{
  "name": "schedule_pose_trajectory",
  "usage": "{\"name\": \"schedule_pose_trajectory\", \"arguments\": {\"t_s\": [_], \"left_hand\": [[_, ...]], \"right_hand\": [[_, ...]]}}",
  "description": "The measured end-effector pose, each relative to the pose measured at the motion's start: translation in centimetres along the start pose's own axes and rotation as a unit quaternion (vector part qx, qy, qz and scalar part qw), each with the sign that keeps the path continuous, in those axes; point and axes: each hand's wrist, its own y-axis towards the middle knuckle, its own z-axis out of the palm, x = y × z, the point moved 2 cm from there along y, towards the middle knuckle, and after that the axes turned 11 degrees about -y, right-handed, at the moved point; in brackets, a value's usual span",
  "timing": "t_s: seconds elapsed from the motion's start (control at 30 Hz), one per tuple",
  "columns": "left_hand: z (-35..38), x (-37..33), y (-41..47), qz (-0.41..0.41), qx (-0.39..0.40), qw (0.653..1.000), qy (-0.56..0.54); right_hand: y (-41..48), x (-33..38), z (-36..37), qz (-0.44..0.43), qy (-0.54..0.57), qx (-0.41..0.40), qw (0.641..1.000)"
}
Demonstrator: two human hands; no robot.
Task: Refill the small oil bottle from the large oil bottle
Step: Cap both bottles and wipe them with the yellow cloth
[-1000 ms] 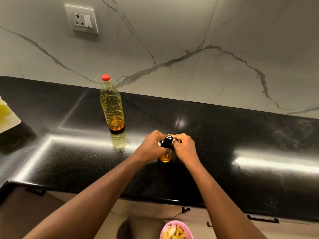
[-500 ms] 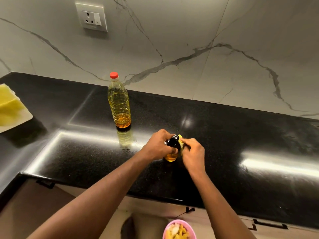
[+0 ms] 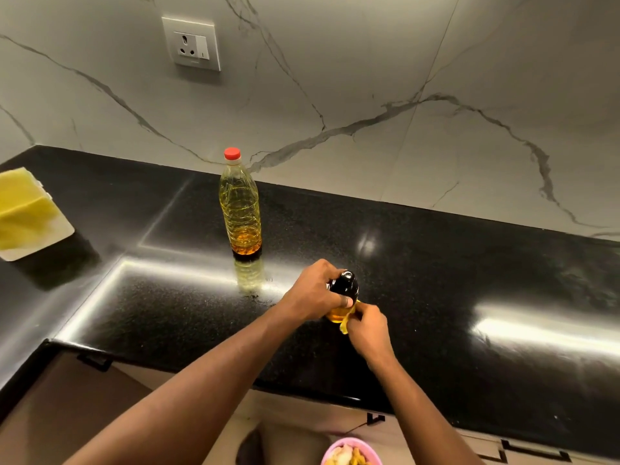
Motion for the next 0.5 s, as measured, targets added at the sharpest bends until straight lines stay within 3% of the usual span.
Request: {"name": "schedule_pose_trajectory", "arguments": {"t_s": [0.13, 0.3, 0.37, 0.5], "left_hand": [[-0.1, 0.1, 0.3, -0.002, 0.005, 1.000, 0.003], [-0.2, 0.2, 0.3, 0.001, 0.008, 1.000, 0.005], [-0.2, 0.2, 0.3, -0.002, 0.010, 1.000, -0.003], [-0.1, 0.5, 0.4, -0.001, 0.015, 1.000, -0.001]], "right_hand": [[-1.8, 0.9, 0.2, 0.015, 0.146, -0.046, 0.988], [-0.8, 4.3, -1.3, 0.058, 0.336, -0.063, 0.938], [0.1, 4.2, -1.4, 0.080, 0.362, -0.044, 0.928], [1.0, 2.3, 0.1, 0.108, 0.308, -0.005, 0.945]]}}
